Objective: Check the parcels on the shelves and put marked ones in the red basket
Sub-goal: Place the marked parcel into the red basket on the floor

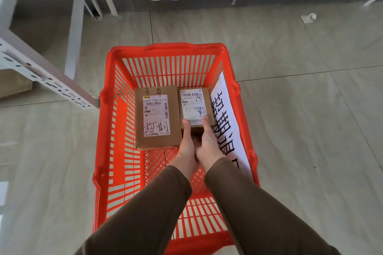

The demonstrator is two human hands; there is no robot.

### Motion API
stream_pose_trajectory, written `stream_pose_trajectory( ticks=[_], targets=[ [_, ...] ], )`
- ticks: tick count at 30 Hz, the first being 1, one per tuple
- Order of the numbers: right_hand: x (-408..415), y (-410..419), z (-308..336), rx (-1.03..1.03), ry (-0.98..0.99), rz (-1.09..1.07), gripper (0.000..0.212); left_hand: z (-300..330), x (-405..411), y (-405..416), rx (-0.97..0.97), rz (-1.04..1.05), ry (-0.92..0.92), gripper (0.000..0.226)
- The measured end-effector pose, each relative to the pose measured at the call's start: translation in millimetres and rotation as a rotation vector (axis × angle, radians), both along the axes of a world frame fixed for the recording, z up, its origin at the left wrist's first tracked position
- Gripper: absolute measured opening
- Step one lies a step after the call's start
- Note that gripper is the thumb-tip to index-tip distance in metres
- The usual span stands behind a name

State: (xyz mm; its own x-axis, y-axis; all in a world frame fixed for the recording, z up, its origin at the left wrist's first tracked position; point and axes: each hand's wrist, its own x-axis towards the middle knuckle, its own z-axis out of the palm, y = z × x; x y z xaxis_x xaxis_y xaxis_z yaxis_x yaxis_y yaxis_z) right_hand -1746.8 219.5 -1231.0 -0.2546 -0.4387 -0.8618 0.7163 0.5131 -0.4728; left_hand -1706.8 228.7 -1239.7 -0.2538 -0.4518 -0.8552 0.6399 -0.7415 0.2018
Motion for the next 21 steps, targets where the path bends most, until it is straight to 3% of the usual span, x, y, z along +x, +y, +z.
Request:
stream_pose_trajectory(
  ticks=[2, 5, 6, 8, 10, 12, 16, 21],
  targets=[
    [-0.2, -0.9, -3.0, 0.008, 0.002, 0.018, 0.073, -2.7, -0.6, 0.0, 0.002, 0.004, -0.015, 0.077],
    [-3.9, -2.1, -0.8, -0.001, 0.003, 0.013, 0.064, -9.5, 0.4, 2.0, 0.016, -0.032, -0.057, 0.107],
    [-3.6, -3.0, -2.7, 0.018, 0.010, 0.023, 0.070, -12.0, 0.9, 2.0, 0.013, -0.062, -0.068, 0.114],
    [-5.1, -6.7, -14.8, 0.070, 0.040, 0.050, 0.093, -14.0, -0.1, 1.1, 0.012, -0.105, -0.089, 0.112],
    [-8.6, -8.4, -23.3, 0.117, 0.047, 0.086, 0.099, -14.6, -0.5, -0.4, 0.023, -0.112, -0.108, 0.106],
    [-11.2, -6.9, -6.5, 0.117, 0.055, 0.116, 0.079, -12.9, 0.3, 0.5, 0.049, -0.122, -0.135, 0.110],
    [-17.4, 2.6, 18.3, 0.077, 0.052, 0.144, 0.052, 15.7, 6.3, 8.2, 0.027, -0.161, -0.152, 0.068],
    [-19.4, 22.8, 79.3, 0.066, 0.047, 0.257, 0.034, 82.6, 27.8, 20.2, -0.020, -0.240, -0.167, 0.070]
  ],
)
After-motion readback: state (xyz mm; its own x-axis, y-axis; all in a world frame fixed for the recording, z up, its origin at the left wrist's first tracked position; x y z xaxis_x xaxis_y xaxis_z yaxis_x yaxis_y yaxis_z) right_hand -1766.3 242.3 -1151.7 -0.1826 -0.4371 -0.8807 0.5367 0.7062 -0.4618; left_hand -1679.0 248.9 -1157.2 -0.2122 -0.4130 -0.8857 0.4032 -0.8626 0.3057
